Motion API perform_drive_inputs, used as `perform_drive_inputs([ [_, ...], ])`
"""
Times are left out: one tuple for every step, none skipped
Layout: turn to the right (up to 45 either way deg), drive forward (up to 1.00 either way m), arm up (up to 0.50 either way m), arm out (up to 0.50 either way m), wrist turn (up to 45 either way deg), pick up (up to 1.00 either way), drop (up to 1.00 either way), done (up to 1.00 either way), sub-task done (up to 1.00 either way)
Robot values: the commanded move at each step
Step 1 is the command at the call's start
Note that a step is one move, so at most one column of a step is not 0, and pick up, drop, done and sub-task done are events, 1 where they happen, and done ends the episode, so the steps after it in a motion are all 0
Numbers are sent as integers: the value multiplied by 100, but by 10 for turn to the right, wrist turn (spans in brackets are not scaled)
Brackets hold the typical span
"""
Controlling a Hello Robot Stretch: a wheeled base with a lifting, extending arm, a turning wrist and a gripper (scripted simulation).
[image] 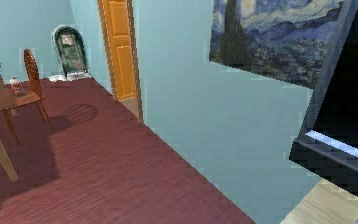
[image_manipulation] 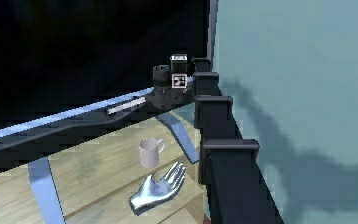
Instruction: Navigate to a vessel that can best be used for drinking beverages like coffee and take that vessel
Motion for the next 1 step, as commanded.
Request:
perform_drive_inputs([
  [0, 0, 0, 0, 120, 0, 0, 0, 0],
])
